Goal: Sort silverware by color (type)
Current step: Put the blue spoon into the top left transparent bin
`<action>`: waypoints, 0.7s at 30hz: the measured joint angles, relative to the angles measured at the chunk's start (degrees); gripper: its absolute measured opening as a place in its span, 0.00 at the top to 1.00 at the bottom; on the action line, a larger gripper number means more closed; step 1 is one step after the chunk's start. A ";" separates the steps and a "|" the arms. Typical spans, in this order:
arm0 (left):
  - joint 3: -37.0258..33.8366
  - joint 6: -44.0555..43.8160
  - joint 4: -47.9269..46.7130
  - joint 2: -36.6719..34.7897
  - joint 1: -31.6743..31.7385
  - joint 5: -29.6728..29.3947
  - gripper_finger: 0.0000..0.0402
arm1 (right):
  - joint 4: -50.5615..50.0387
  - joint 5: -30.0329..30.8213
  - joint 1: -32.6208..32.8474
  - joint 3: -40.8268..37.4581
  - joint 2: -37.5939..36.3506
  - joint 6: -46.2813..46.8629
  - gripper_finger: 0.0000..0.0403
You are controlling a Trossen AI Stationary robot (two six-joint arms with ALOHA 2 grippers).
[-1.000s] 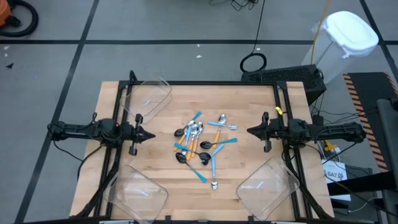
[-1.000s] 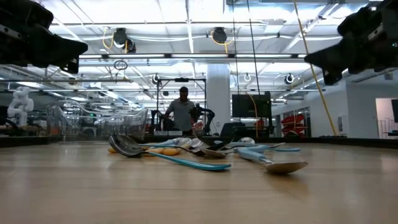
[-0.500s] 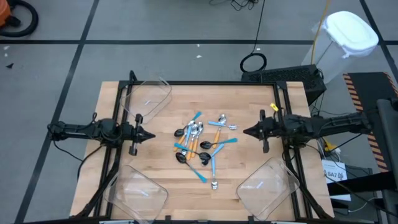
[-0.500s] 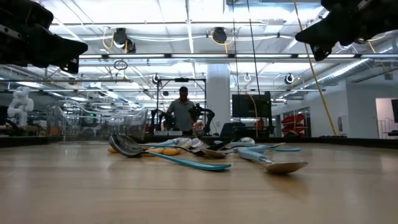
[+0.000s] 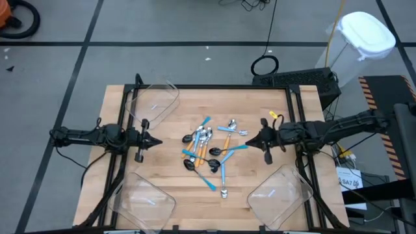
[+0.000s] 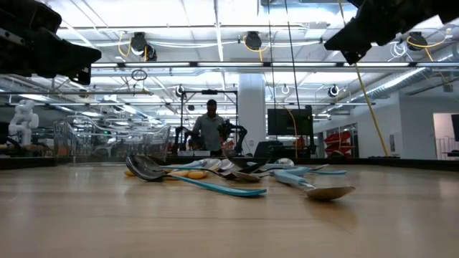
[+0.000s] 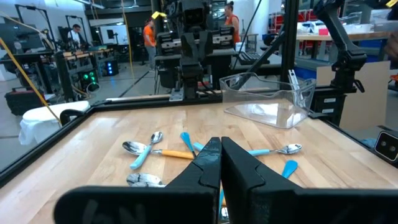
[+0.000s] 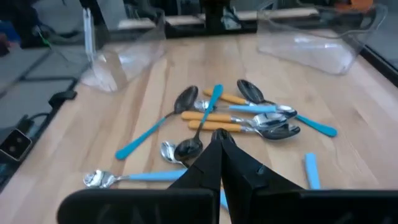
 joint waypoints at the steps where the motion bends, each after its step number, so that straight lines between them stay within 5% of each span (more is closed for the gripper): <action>1: 0.01 0.00 -0.01 0.00 0.00 -0.02 0.98 | -1.91 0.01 -0.01 1.51 0.97 -0.17 0.99; 13: 0.02 0.00 0.02 0.00 0.00 -0.02 0.98 | -19.91 6.10 -0.24 12.92 9.12 -0.28 0.99; 21: 0.00 -0.04 0.02 0.00 0.00 -0.02 0.98 | -21.38 5.68 -0.87 13.71 16.09 1.40 0.99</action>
